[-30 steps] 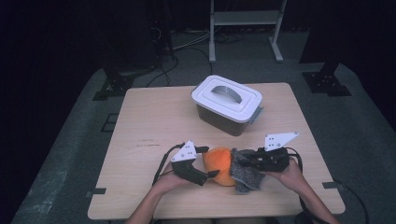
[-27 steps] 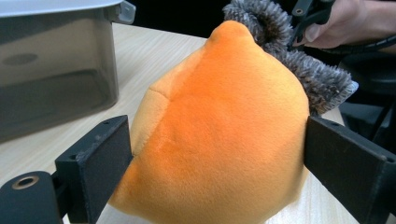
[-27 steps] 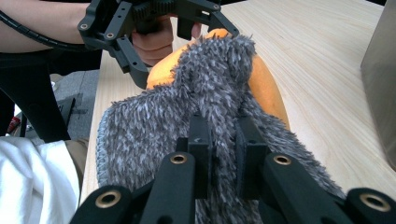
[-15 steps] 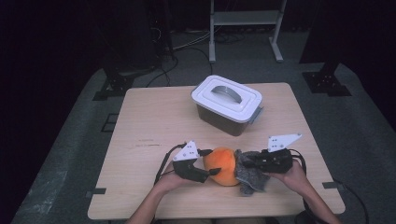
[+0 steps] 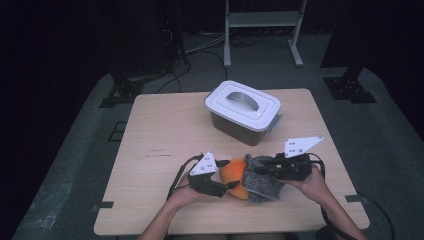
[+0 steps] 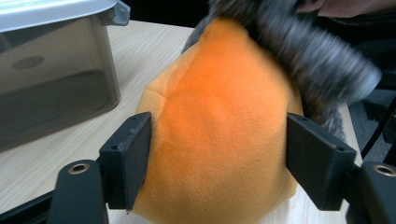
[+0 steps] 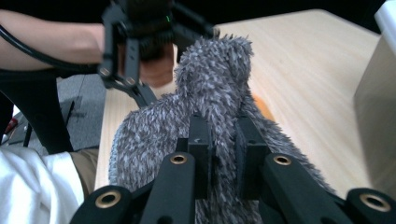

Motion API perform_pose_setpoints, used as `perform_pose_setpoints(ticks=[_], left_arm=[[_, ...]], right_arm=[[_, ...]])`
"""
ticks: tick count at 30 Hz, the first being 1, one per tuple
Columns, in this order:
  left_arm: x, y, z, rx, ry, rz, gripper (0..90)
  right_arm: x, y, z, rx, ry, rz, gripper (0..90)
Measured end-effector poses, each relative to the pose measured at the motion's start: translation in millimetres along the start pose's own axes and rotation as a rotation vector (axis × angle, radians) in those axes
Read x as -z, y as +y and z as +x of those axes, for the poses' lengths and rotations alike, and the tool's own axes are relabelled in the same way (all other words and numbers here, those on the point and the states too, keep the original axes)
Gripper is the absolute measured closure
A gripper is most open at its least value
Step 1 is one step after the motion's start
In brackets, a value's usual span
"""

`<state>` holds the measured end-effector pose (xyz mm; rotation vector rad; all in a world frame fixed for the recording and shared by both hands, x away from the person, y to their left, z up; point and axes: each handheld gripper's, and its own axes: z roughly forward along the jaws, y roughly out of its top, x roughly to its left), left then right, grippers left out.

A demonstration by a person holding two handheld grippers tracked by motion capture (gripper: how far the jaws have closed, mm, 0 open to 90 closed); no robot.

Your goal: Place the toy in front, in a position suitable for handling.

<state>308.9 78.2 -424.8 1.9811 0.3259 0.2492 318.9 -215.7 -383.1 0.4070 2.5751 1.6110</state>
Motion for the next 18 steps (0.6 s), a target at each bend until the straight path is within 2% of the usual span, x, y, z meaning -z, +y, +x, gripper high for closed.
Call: perform_pose_setpoints(ticks=[4,7,10,13,15,16,18], left_arm=[[2.2,-2.3,5.5,0.007,-0.011,0.008,16.6],[2.9,-4.4,9.1,-0.009,-0.03,-0.007,10.7],[0.9,-8.4,13.2,-0.005,-0.048,-0.017,7.4],[-2.1,-13.9,19.0,0.033,-0.093,-0.028,5.9],[-5.0,-16.0,22.1,0.09,-0.126,-0.016,6.3],[-4.9,-16.2,22.3,0.096,-0.134,-0.012,8.9],[-3.3,-15.6,21.6,0.092,-0.124,-0.005,22.8]], right_arm=[[-6.6,-16.5,-5.2,-0.039,0.0,-0.001,79.3],[-6.8,-28.9,-6.7,-0.064,0.01,-0.011,79.3],[-4.9,-32.8,-7.0,-0.074,0.01,-0.003,79.4],[-4.9,-35.5,-6.9,-0.072,0.012,0.012,79.4],[-5.1,-36.6,-7.2,-0.078,0.012,0.009,79.4],[-5.6,-36.8,-7.6,-0.079,0.013,0.007,79.4],[-5.8,-36.6,-7.9,-0.079,0.014,0.008,79.3]])
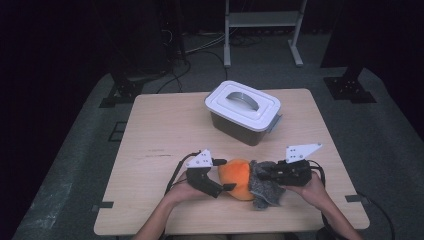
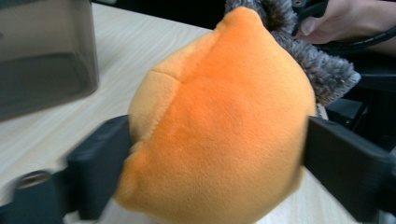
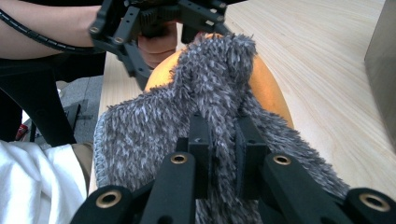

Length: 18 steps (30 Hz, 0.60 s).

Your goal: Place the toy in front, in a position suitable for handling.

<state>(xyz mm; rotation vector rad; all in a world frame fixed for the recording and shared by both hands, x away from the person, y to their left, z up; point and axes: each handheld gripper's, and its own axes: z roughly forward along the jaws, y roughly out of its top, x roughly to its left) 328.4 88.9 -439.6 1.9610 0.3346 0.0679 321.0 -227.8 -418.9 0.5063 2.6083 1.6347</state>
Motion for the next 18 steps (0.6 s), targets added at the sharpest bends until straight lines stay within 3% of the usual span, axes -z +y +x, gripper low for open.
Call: perform_pose_setpoints(ticks=[1,4,7,13,18], left_arm=[[2.7,3.9,-2.5,0.0,0.035,0.008,29.2],[5.5,10.4,-7.9,-0.01,0.066,0.023,37.0],[15.2,22.2,-14.9,-0.041,0.106,0.042,37.8],[24.0,29.2,-20.4,-0.073,0.134,0.089,37.7],[23.5,29.5,-22.2,-0.074,0.161,0.09,35.4]], right_arm=[[-0.6,2.3,-0.2,-0.001,-0.005,-0.006,79.3],[-0.1,10.5,-0.1,0.002,-0.017,-0.017,79.3],[-0.8,15.2,-2.3,0.0,-0.014,-0.022,79.2],[-11.4,7.6,-7.8,-0.048,0.025,-0.048,79.1],[5.3,16.5,-5.6,-0.029,0.006,-0.058,79.2]])
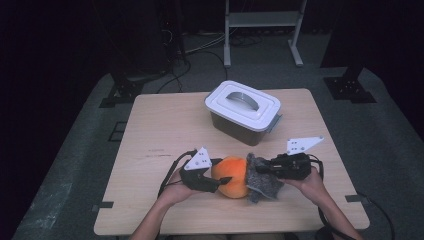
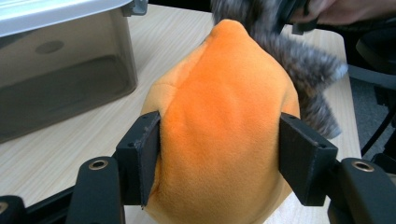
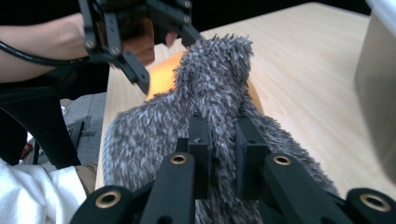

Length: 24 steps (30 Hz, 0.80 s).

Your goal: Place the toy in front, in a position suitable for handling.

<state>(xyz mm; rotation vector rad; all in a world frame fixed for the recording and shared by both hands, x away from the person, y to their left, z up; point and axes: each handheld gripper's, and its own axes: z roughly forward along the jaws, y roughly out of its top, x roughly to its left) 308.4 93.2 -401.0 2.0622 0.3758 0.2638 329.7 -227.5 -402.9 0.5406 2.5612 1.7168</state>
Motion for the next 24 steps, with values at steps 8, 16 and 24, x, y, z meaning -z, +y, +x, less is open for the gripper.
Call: perform_pose_setpoints(ticks=[8,16,24], left_arm=[[-11.8,9.8,-8.9,-0.043,-0.015,0.042,34.2],[-8.0,13.7,-9.8,-0.05,0.011,0.044,38.0],[-0.8,15.6,-5.3,-0.061,0.036,0.074,37.9]], right_arm=[[-0.9,29.4,13.3,0.086,-0.01,0.009,79.2],[-3.6,32.9,13.7,0.097,-0.029,0.026,79.4],[9.6,34.1,10.1,0.084,-0.037,0.018,79.9]])
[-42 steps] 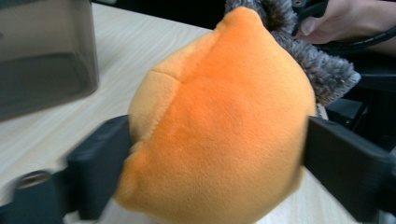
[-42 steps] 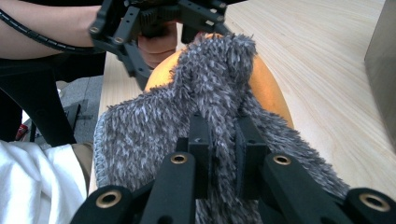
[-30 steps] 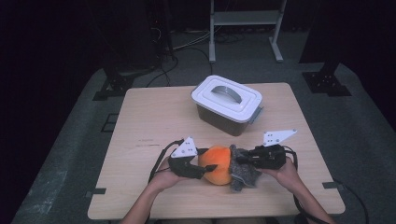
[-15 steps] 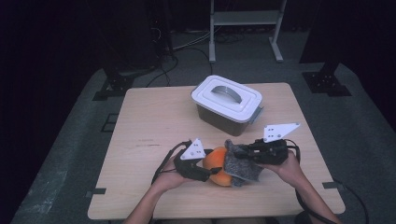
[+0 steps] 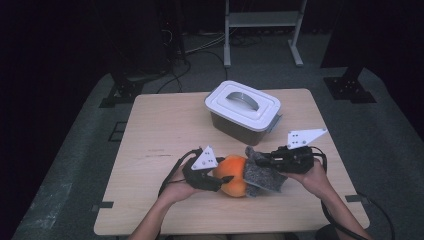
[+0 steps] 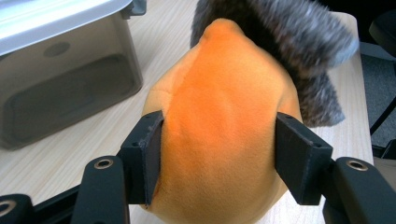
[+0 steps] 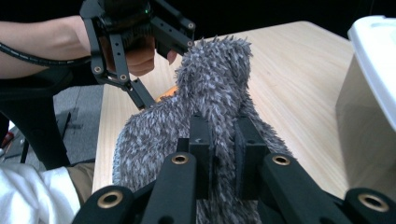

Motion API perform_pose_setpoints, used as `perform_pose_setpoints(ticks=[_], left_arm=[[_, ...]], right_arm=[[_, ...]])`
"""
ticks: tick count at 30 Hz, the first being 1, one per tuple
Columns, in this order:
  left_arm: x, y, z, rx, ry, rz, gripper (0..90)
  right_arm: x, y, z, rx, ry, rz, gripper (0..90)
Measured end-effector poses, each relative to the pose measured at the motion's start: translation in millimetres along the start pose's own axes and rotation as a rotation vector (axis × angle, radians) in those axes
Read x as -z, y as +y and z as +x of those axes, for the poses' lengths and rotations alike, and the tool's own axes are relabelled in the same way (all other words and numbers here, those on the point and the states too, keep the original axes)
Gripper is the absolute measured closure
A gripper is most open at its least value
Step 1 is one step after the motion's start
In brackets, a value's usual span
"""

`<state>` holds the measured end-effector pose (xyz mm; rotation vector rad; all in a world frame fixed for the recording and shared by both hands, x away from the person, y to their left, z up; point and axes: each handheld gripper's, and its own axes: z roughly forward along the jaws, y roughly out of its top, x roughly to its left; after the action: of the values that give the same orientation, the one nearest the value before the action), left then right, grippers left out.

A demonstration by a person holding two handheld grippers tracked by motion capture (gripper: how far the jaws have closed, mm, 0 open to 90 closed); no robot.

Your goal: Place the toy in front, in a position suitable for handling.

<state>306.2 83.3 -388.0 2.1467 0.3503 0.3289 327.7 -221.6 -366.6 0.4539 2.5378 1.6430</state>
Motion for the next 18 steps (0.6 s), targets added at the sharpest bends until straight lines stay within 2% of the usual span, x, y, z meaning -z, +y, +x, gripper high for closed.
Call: perform_pose_setpoints(ticks=[4,8,10,14,18], left_arm=[[-1.7,3.0,-1.5,-0.007,-0.003,-0.004,37.8],[-7.4,11.1,-8.0,-0.043,-0.01,-0.002,37.3],[-9.6,14.0,-9.5,-0.056,-0.009,0.004,36.5],[-10.7,11.2,-9.1,-0.043,-0.035,-0.011,31.3],[-6.0,8.9,-4.9,-0.014,-0.061,-0.072,19.4]], right_arm=[[2.1,3.7,-0.2,-0.003,0.004,-0.02,79.9],[-10.4,13.6,1.8,0.015,0.023,-0.003,79.8],[-20.0,16.0,2.8,0.024,0.027,0.026,79.8],[-25.9,4.5,-1.8,-0.005,0.028,0.045,79.9],[-25.1,-7.4,-3.2,-0.015,0.041,0.043,79.8]])
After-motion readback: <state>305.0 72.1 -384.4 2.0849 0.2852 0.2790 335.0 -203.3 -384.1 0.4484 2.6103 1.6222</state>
